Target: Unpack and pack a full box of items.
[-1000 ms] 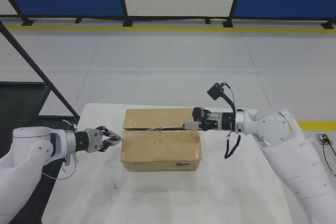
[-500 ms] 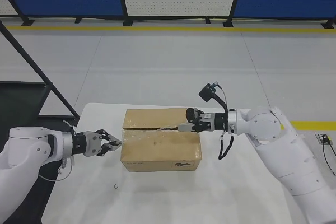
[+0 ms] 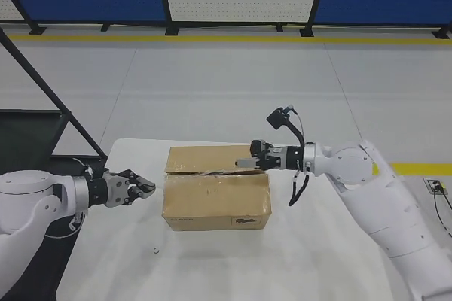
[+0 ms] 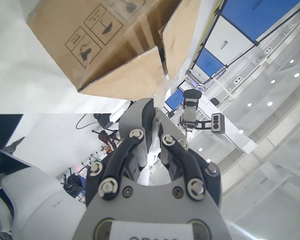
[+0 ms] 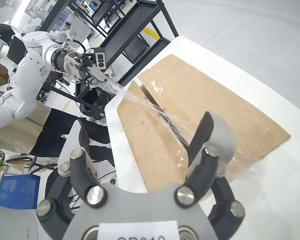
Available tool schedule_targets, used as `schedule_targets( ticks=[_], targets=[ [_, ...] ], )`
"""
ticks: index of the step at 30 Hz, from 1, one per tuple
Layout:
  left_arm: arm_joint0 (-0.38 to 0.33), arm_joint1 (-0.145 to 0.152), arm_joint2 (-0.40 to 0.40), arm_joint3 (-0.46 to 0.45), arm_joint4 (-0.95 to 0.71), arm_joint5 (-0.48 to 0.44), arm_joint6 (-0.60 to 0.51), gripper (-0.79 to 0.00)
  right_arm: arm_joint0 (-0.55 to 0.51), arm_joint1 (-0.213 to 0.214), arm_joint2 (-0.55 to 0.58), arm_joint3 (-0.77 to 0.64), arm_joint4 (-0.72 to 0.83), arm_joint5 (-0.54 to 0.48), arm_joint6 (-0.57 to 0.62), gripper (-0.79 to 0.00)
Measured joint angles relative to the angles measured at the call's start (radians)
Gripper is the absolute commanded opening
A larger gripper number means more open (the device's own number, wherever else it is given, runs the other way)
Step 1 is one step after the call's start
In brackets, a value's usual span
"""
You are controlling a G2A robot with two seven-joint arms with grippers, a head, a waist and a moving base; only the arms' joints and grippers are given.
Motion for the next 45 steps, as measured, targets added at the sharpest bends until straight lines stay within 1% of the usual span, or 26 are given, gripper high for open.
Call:
schedule_targets(
  ticks=[3,5,8,11,16,17,18,19,22,23,24,25,26,27,28,30,31,39,45],
  targets=[
    [0.028,0.005,-0.014,-0.018,0.034,-0.073,-0.045,-0.785,0.013,-0.006,-0.005,0.027,-0.006,0.023,-0.027,0.000],
    [0.042,0.009,-0.026,-0.018,0.049,-0.101,-0.071,-0.785,0.021,-0.010,-0.002,0.048,-0.011,0.063,-0.062,0.000],
    [0.063,0.012,-0.047,-0.021,0.062,-0.128,-0.071,-0.785,0.034,-0.012,0.010,0.088,-0.006,0.147,-0.083,0.000],
    [0.082,0.013,-0.061,-0.030,0.066,-0.141,-0.070,-0.785,0.042,-0.005,0.037,0.124,0.014,0.228,-0.047,0.000],
    [0.104,0.015,-0.080,-0.041,0.075,-0.143,-0.064,-0.785,0.048,0.012,0.068,0.168,0.021,0.354,0.094,0.000],
    [0.106,0.014,-0.083,-0.042,0.077,-0.143,-0.064,-0.785,0.046,0.013,0.067,0.174,0.021,0.367,0.111,-0.151],
    [0.109,0.014,-0.086,-0.044,0.079,-0.144,-0.064,-0.785,0.045,0.013,0.065,0.182,0.023,0.380,0.129,-0.403],
    [0.111,0.014,-0.088,-0.046,0.080,-0.144,-0.065,-0.785,0.045,0.013,0.064,0.189,0.028,0.388,0.137,-0.474],
    [0.116,0.013,-0.093,-0.049,0.084,-0.143,-0.065,-0.785,0.049,0.007,0.051,0.216,0.042,0.408,0.166,-0.480],
    [0.116,0.012,-0.094,-0.050,0.085,-0.143,-0.065,-0.785,0.052,0.004,0.046,0.225,0.046,0.408,0.171,-0.499],
    [0.117,0.012,-0.095,-0.051,0.087,-0.143,-0.065,-0.785,0.056,0.000,0.040,0.237,0.053,0.405,0.174,-0.539],
    [0.118,0.011,-0.095,-0.052,0.089,-0.142,-0.066,-0.785,0.060,-0.003,0.035,0.246,0.058,0.403,0.174,-0.548],
    [0.118,0.010,-0.096,-0.052,0.090,-0.142,-0.066,-0.785,0.064,-0.006,0.030,0.256,0.062,0.400,0.174,-0.576],
    [0.118,0.009,-0.096,-0.051,0.091,-0.141,-0.066,-0.785,0.071,-0.011,0.023,0.269,0.067,0.396,0.174,-0.650],
    [0.118,0.008,-0.096,-0.051,0.092,-0.141,-0.066,-0.785,0.076,-0.014,0.020,0.278,0.073,0.391,0.173,-0.699],
    [0.118,0.006,-0.094,-0.050,0.095,-0.140,-0.068,-0.785,0.085,-0.022,0.009,0.298,0.086,0.377,0.174,-0.730],
    [0.118,0.006,-0.094,-0.050,0.097,-0.140,-0.068,-0.785,0.090,-0.026,0.004,0.306,0.089,0.373,0.175,-0.785],
    [0.113,-0.001,-0.094,-0.042,0.107,-0.141,-0.077,-0.785,0.129,-0.048,-0.017,0.382,0.111,0.345,0.173,-0.785],
    [0.101,-0.009,-0.097,-0.021,0.096,-0.150,-0.064,-0.785,0.126,-0.045,0.000,0.389,0.116,0.314,0.151,-0.785]
  ],
)
